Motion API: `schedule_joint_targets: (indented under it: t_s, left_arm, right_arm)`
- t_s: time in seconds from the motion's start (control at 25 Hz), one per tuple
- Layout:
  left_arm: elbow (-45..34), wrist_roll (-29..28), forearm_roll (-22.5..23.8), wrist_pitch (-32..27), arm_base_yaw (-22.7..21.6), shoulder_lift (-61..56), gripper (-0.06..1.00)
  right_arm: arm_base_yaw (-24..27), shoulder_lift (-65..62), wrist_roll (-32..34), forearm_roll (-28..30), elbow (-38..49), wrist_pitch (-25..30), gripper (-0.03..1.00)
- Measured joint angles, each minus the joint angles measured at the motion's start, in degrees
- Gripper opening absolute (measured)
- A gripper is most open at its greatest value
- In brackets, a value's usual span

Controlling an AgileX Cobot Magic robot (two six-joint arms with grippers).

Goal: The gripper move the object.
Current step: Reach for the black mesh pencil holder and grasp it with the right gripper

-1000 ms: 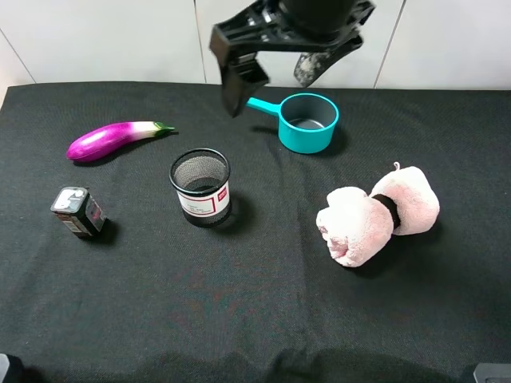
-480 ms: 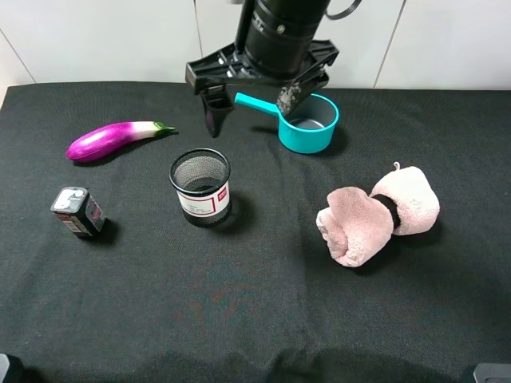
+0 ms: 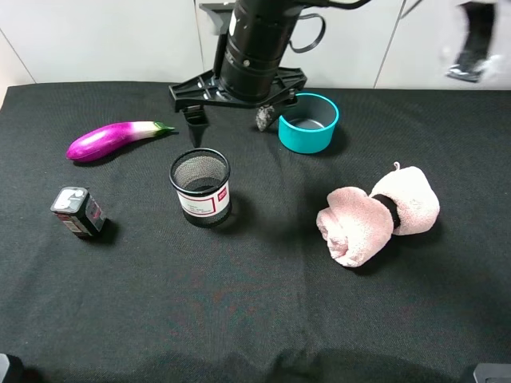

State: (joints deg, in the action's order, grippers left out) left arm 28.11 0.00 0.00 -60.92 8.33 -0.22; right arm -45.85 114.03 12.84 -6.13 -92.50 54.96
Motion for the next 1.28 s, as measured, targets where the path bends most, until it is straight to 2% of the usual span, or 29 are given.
schedule_joint_targets:
  t_s: [0.28,1.28]
  left_arm:
    - [0.0,0.0,0.0,0.0,0.0,0.0,0.96]
    - [0.0,0.0,0.0,0.0,0.0,0.0,0.96]
  right_arm:
    - [0.0,6.2,0.1,0.0,-4.0,0.1,0.69]
    - [0.0,15.1,0.8,0.2,-4.3,-0.4,0.69]
